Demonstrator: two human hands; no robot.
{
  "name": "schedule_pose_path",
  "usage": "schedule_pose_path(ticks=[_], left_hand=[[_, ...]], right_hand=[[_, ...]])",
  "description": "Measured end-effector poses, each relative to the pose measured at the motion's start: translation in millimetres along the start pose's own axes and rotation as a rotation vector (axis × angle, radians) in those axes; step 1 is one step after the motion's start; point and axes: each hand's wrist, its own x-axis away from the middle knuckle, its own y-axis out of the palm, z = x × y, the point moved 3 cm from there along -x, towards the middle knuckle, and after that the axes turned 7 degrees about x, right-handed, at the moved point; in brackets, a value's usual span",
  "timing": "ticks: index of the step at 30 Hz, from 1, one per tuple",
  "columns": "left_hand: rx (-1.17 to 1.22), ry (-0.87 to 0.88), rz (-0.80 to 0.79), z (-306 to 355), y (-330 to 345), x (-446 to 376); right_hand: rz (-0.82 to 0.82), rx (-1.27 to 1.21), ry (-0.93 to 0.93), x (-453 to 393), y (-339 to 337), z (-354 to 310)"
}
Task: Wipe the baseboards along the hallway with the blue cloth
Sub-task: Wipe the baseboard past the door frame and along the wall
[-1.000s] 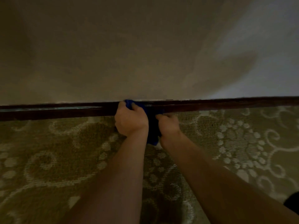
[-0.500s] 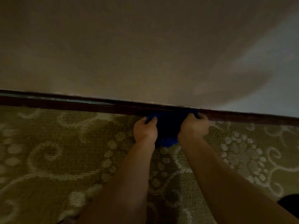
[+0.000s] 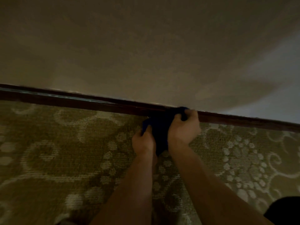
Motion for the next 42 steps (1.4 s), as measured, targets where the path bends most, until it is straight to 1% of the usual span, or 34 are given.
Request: schedule_pose_path(ticks=[2, 4, 6, 7, 8, 11, 12, 14, 16, 18, 20, 22, 24, 26, 27, 28, 30, 32, 33, 35, 37, 39, 40, 42], left_hand=[[0.015, 0.035, 0.007, 0.0, -13.2, -4.0], [0.011, 0.033, -0.003, -3.1, -18.4, -9.1], [-0.002, 0.038, -0.017, -4.1, -17.8, -10.7], [-0.006, 0.039, -0.014, -3.8, -17.6, -10.2], [-0.01, 0.033, -0.014, -2.6, -16.8, -8.5], [-0.052, 0.058, -0.025, 4.1, -19.4, -3.7], [-0.053, 0.076, -0.035, 5.6, -22.8, -5.5], [-0.029, 0.081, -0.048, 8.2, -31.0, -11.8], [-0.026, 0.079, -0.069, 8.8, -40.5, -19.7], [0.03, 0.086, -0.029, 11.6, -55.1, -28.1], [0.106, 0.11, 0.041, 20.2, -73.7, -38.8], [0.138, 0.164, 0.109, 52.4, -83.1, -8.7], [0.144, 0.256, 0.171, 84.2, -93.7, 19.7], [0.076, 0.348, 0.213, 113.4, -110.8, 44.4], [0.009, 0.398, 0.227, 127.5, -123.0, 56.8], [-0.05, 0.445, 0.247, 141.5, -137.7, 66.8], [-0.105, 0.511, 0.269, 168.5, -166.0, 80.3], [-0.116, 0.551, 0.307, 187.6, -191.2, 71.4], [-0.123, 0.576, 0.3, 191.7, -198.5, 61.0], [-0.165, 0.582, 0.235, 186.9, -203.9, 32.2], [-0.161, 0.493, 0.173, 170.9, -205.5, 2.0], [-0.074, 0.382, 0.105, 156.2, -206.2, -21.1], [-0.021, 0.35, 0.075, 154.2, -206.0, -30.8], [0.025, 0.315, 0.051, 158.3, -202.0, -48.5]], right_hand=[[-0.077, 0.056, -0.21, 22.8, 11.7, -11.5], [-0.205, 0.12, -0.436, 36.2, 20.0, -20.1], [-0.295, 0.134, -0.551, 35.9, 19.9, -23.8], [-0.308, 0.12, -0.552, 31.6, 17.7, -22.9], [-0.3, 0.098, -0.516, 26.9, 14.7, -20.8], [-0.22, 0.069, -0.333, 23.1, 11.5, -16.8], [-0.201, 0.074, -0.296, 27.1, 14.0, -18.4], [-0.203, 0.075, -0.29, 38.5, 20.7, -24.5], [-0.255, 0.081, -0.353, 48.2, 24.7, -31.2], [-0.364, 0.044, -0.396, 52.7, 25.0, -40.0], [-0.498, -0.066, -0.329, 52.8, 22.7, -48.3], [-0.611, -0.262, -0.115, 54.7, 19.7, -55.2], [-0.701, -0.472, 0.178, 63.1, 22.3, -60.5], [-0.793, -0.63, 0.416, 83.5, 30.5, -68.2], [-0.839, -0.676, 0.488, 96.8, 35.8, -73.6], [-0.879, -0.691, 0.523, 111.1, 40.0, -79.7], [-0.917, -0.674, 0.518, 137.6, 50.2, -91.2], [-0.894, -0.657, 0.468, 156.7, 62.7, -99.7], [-0.863, -0.628, 0.434, 163.5, 70.8, -100.6], [-0.826, -0.522, 0.339, 171.0, 90.5, -95.4], [-0.879, -0.429, 0.268, 177.2, 114.4, -81.9], [-0.95, -0.379, 0.268, 185.6, 137.3, -63.2], [-0.957, -0.36, 0.262, 189.1, 145.8, -56.8], [-0.9, -0.339, 0.244, 192.2, 158.8, -49.5]])
